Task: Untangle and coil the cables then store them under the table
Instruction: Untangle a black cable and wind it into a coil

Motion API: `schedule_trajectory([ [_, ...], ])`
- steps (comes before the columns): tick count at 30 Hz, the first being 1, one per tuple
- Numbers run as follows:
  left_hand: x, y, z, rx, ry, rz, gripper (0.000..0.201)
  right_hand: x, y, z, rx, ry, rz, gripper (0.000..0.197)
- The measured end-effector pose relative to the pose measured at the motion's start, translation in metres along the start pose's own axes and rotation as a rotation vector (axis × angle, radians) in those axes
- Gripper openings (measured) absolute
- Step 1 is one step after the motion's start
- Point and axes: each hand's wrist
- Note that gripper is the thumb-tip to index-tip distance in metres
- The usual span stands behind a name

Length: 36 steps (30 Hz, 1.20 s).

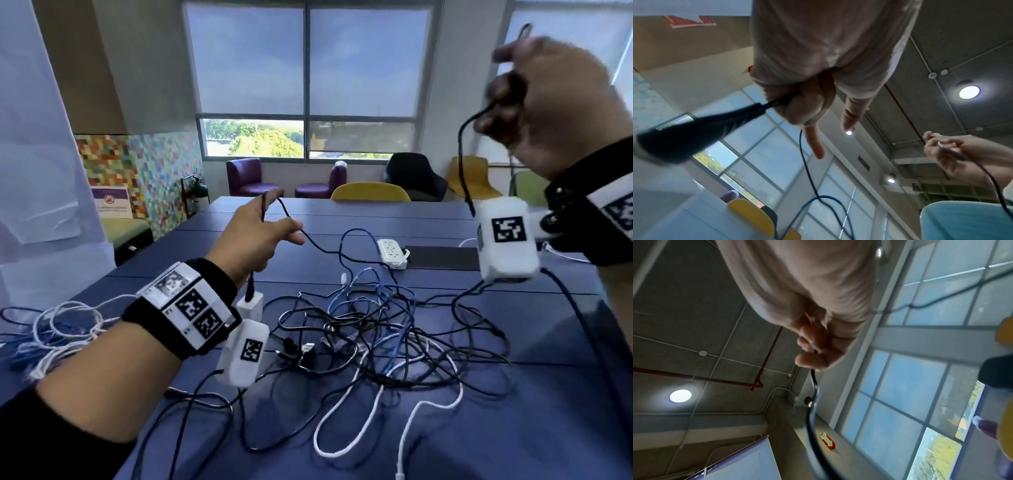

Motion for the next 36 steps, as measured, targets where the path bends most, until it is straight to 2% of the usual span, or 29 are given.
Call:
schedule_trajectory([
  [2, -0.004, 0.008, 0.001, 0.026, 0.003, -0.034, 0.044, -0.009, 0.017, -0.002, -0.067, -0.087, -0.122, 0.022],
  [5, -0.004, 0.02, 0.001, 0.035, 0.014, -0.114, 0.031, -0.018, 0.048, -0.011, -0.066, -0.178, -0.257, 0.026],
  [8, -0.003, 0.028, 0.001, 0.016, 0.045, -0.171, 0.034, -0.026, 0.08, -0.026, -0.069, -0.28, -0.486, 0.027],
  [12, -0.002, 0.034, -0.001, -0.004, 0.056, -0.289, 0.035, -0.034, 0.114, -0.052, -0.175, -0.459, -0.803, 0.024],
  [14, -0.003, 0.038, -0.004, 0.004, 0.011, -0.382, 0.034, -0.037, 0.123, -0.061, -0.108, -0.435, -1.012, 0.028],
  [16, -0.004, 0.043, -0.009, 0.036, -0.059, -0.483, 0.036, -0.039, 0.127, -0.066, 0.032, -0.304, -1.18, 0.039],
  [18, -0.009, 0.047, -0.013, 0.059, -0.132, -0.553, 0.036, -0.042, 0.131, -0.068, 0.179, -0.158, -1.12, 0.036],
  [20, -0.016, 0.05, -0.017, 0.069, -0.19, -0.585, 0.034, -0.046, 0.133, -0.069, 0.278, -0.131, -0.857, 0.013],
  [23, -0.029, 0.052, -0.022, 0.05, -0.254, -0.604, 0.032, -0.053, 0.141, -0.068, 0.25, -0.355, -0.606, 0.035],
  [25, -0.037, 0.052, -0.024, 0.038, -0.273, -0.616, 0.03, -0.059, 0.149, -0.067, 0.211, -0.466, -0.458, 0.037],
  [27, -0.044, 0.052, -0.024, 0.035, -0.277, -0.632, 0.031, -0.063, 0.159, -0.063, 0.149, -0.48, -0.313, 0.034],
  [32, -0.049, 0.043, -0.014, 0.002, -0.122, -0.883, 0.033, -0.058, 0.163, -0.062, 0.103, -0.369, -0.26, 0.025],
  [34, -0.049, 0.037, -0.01, -0.015, -0.041, -1.018, 0.031, -0.054, 0.164, -0.06, 0.047, -0.398, -0.31, 0.02],
  [36, -0.051, 0.03, -0.01, -0.049, 0.037, -1.053, 0.026, -0.052, 0.161, -0.06, 0.018, -0.459, -0.405, 0.016],
])
Point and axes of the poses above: each hand's wrist, its own z-axis towards the middle knuckle, its own x-axis out of the back of the hand, y = z × x, and after that the axes turned 8 degrees about -x, right-handed
